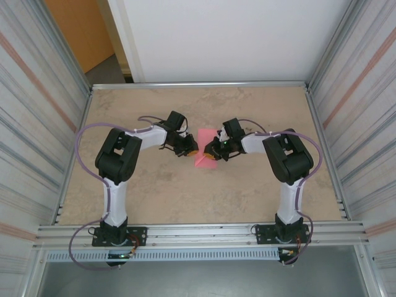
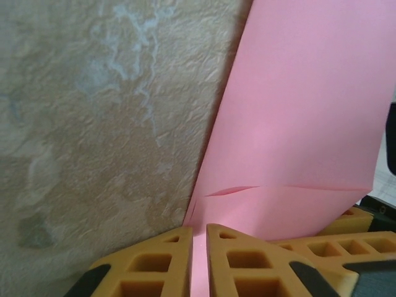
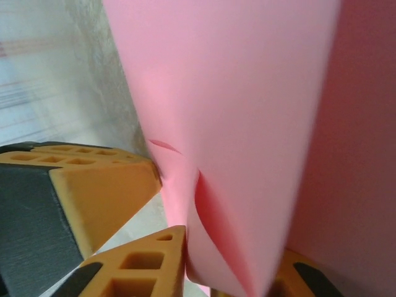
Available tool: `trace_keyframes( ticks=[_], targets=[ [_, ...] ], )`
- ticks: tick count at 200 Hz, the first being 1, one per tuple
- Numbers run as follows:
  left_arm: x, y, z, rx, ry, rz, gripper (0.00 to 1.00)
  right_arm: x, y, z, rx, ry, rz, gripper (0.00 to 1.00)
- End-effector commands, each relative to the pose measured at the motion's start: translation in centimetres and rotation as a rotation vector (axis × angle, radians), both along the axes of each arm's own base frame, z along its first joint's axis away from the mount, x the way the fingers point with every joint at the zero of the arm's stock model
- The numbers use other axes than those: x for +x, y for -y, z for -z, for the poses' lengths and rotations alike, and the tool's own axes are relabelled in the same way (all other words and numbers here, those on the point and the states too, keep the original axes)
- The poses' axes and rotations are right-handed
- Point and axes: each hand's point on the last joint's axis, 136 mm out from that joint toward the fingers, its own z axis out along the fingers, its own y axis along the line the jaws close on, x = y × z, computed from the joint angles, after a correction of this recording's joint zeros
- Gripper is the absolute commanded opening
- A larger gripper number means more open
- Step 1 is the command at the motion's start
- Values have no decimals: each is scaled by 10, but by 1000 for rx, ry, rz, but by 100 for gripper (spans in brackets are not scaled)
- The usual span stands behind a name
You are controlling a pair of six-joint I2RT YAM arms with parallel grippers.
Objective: Fold a paper plane with a square sheet of paper (pick it up from the middle)
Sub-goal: Turn over the paper at the center of the table.
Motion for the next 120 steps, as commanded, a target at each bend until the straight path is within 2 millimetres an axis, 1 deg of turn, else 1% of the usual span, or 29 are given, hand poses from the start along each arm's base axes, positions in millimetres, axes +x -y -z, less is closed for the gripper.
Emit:
trace_keyframes(
  ticks=[1,13,24,45,62,83,91,104,120],
  targets=[
    [7,-7,-23,-13,30,-34,17,8,0,-4,-12,54,-4,11],
    [9,-13,-34,-26,57,-59,21,13,2,-14,1,87,7,9],
    [12,-19,-48,-49,92,-84,25,20,4,-28,23,126,20,7],
    [14,-30,-76,-121,163,-129,38,30,9,-56,83,194,29,5],
    [13,-34,-101,-186,219,-132,49,36,9,-84,146,248,19,5],
    [6,-32,-131,-260,289,-99,69,40,7,-115,230,286,-8,5],
    [3,-28,-143,-297,316,-78,75,40,6,-127,260,296,-21,5],
    [-2,-24,-156,-350,334,-50,80,38,0,-144,310,314,-49,5],
    [-6,-19,-165,-402,336,-33,84,33,-8,-163,369,323,-86,6]
  ],
)
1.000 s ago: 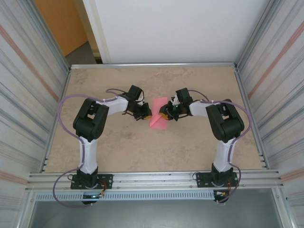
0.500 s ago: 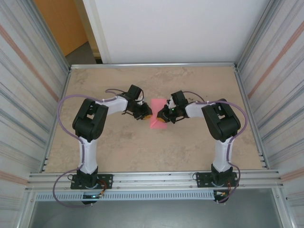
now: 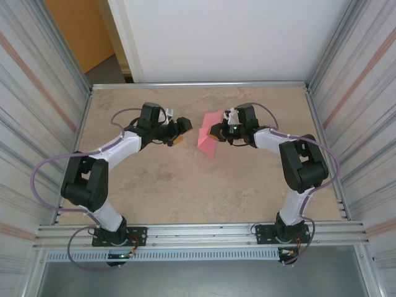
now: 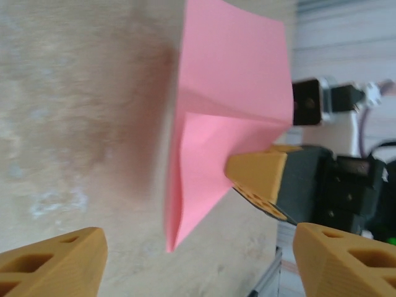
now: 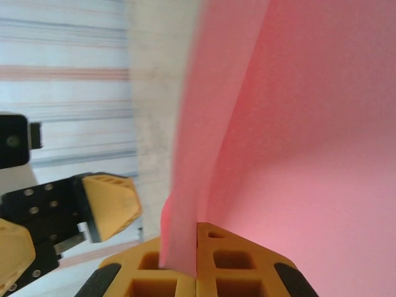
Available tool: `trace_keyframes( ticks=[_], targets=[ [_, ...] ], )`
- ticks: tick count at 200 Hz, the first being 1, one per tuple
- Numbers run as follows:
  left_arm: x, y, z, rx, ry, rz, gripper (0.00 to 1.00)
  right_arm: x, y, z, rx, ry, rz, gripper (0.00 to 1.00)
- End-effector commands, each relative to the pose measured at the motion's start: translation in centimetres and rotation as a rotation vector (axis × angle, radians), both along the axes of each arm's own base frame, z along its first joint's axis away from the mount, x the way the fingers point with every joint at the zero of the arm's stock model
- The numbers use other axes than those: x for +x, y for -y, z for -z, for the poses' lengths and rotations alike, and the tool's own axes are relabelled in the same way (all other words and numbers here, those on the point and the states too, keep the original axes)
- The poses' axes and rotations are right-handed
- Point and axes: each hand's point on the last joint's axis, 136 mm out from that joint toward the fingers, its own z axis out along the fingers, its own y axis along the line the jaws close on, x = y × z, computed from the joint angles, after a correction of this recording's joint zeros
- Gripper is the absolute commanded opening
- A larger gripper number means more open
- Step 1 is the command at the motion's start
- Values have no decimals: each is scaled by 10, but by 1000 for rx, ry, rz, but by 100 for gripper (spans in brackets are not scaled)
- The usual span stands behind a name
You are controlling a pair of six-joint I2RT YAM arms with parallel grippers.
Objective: Fold a paper plane with a square sheet of paper (pick it up from the middle)
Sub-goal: Turn over the paper at the center of the table.
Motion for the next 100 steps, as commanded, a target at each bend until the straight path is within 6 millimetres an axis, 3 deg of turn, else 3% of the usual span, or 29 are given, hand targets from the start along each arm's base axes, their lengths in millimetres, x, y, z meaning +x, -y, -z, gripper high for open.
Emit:
trace_keyframes(
  ticks=[1,25,63,100],
  targets=[
    [-10,13,-25,-109,49,75,84,-9,-18,-55,131,79,-104,6],
    [-14,23,-33,-176,54,124,84,-17,-28,-74,189,84,-147,7],
    [-15,30,-40,-215,72,158,81,-25,-32,-86,229,79,-179,8],
    [-11,30,-44,-217,87,146,66,-28,-32,-86,238,68,-195,9]
  ],
)
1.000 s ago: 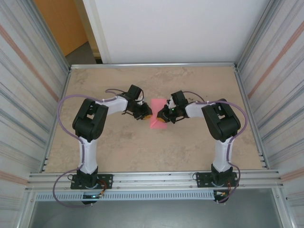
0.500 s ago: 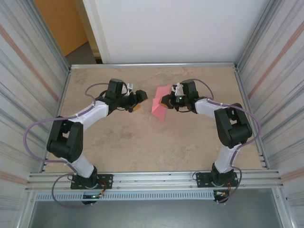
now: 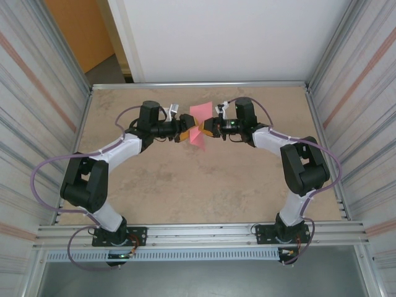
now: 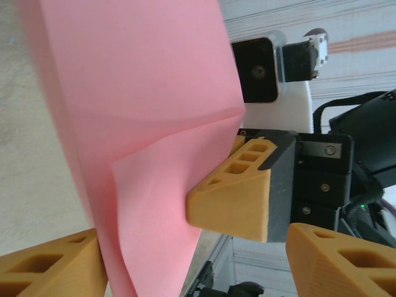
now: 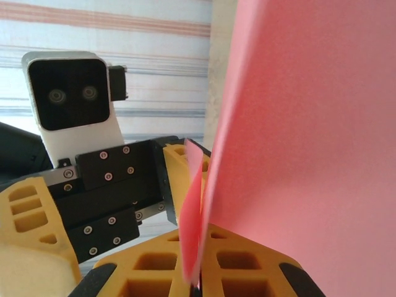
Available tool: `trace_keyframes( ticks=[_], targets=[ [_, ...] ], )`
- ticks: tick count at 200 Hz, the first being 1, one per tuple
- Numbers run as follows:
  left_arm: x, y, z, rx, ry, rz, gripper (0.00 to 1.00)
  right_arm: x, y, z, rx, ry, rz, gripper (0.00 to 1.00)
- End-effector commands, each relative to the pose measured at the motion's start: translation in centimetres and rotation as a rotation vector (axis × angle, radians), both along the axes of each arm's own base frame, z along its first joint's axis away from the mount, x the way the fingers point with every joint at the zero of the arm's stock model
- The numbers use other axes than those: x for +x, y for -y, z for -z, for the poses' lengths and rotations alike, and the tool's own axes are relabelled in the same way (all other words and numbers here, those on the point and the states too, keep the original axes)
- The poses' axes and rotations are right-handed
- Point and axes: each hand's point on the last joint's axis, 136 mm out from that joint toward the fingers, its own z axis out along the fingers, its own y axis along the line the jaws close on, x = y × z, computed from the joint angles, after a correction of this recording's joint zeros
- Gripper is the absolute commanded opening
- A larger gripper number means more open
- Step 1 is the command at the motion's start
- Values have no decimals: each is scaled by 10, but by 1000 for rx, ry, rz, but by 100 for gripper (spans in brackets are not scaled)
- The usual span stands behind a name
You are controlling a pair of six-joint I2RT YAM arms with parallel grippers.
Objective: Fold a paper plane with a square sheet of paper (pick it up from the middle)
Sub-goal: Turn over the paper at the center of the table.
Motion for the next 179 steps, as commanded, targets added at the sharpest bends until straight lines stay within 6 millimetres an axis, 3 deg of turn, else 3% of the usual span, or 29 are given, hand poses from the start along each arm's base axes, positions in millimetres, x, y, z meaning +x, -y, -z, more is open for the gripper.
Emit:
trace_keyframes(
  ticks=[1,69,126,143,179],
  targets=[
    [-1,4,-8,-24,25,22,66,-8,-2,-30,53,45,-40,9],
    [1,-1,-1,10,4,-11,46,-5,5,-22,34,36,-17,12],
    [3,-4,6,30,-16,-24,20,-4,8,-16,8,27,-4,15],
    [5,-5,8,48,-21,-33,12,-4,12,-14,-15,31,8,19],
    [6,-14,12,115,-3,-50,9,1,40,10,-146,19,89,36]
  ],
)
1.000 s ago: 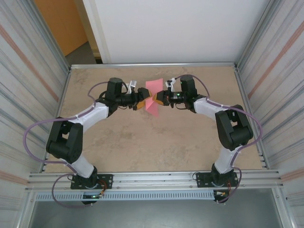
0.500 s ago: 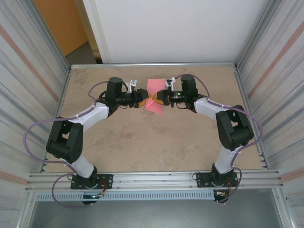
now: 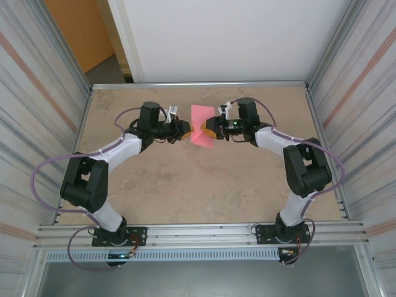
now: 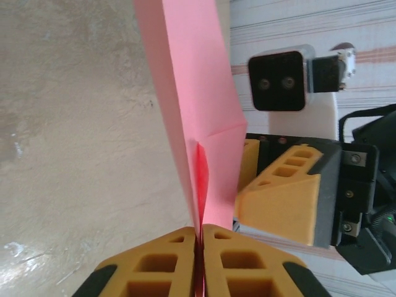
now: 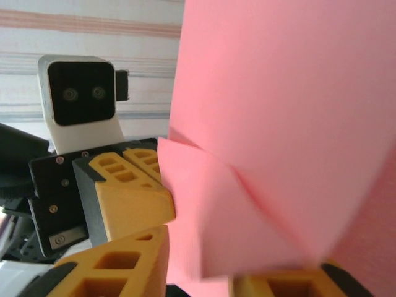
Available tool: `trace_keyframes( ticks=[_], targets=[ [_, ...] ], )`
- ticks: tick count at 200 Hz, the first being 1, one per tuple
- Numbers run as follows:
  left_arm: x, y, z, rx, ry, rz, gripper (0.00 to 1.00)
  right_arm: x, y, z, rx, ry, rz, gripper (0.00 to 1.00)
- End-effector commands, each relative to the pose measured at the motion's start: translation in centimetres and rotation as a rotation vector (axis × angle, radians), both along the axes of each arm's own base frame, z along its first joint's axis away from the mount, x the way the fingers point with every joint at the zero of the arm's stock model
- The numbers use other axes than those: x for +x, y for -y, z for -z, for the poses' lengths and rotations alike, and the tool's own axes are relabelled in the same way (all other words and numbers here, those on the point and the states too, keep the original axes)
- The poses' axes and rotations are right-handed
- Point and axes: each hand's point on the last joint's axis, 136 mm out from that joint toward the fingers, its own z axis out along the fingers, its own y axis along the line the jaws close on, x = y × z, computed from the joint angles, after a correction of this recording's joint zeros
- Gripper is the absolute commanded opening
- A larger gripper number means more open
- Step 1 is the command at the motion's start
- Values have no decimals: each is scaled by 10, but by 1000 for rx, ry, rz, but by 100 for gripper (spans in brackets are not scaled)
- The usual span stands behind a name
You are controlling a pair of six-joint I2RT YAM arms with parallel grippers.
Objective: Fold a paper plane with a square sheet of paper (pick it up from the middle)
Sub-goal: Turn over the paper at the center of the table.
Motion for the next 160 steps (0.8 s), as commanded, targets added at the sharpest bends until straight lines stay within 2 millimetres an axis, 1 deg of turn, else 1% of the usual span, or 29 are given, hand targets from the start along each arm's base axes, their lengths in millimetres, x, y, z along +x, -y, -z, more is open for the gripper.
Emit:
trace_keyframes(
  ticks=[1,13,25,37,41,61,78,93,112,119,134,141,149,160],
  targets=[
    [6,-7,-4,58,42,-10,9,0,24,4,-99,37,57,36],
    [5,-12,0,105,45,-11,8,3,38,10,-160,48,95,41],
    [3,-20,8,187,40,-17,6,7,55,16,-234,56,144,45],
    [0,-30,19,281,16,-18,6,10,70,20,-303,64,186,46],
    [-2,-33,20,312,11,-17,6,12,76,21,-325,65,206,46],
    [-9,-53,35,552,11,-25,6,17,99,24,-420,80,276,48],
    [-16,-80,43,804,1,-39,6,19,113,24,-465,86,327,48],
    [-18,-103,41,1012,19,-58,6,19,121,26,-487,82,355,48],
    [-19,-125,30,1251,53,-70,5,20,127,28,-503,78,378,48],
    [-18,-131,25,1331,66,-71,5,20,129,29,-509,76,386,48],
    [-17,-138,17,1483,89,-63,5,20,134,31,-521,71,405,47],
    [-17,-138,16,1536,93,-54,5,20,136,31,-527,71,413,47],
    [-17,-136,18,1583,90,-44,5,19,139,32,-536,69,426,47],
    [-16,-129,24,1630,94,-22,5,18,143,34,-546,65,439,47]
  ],
)
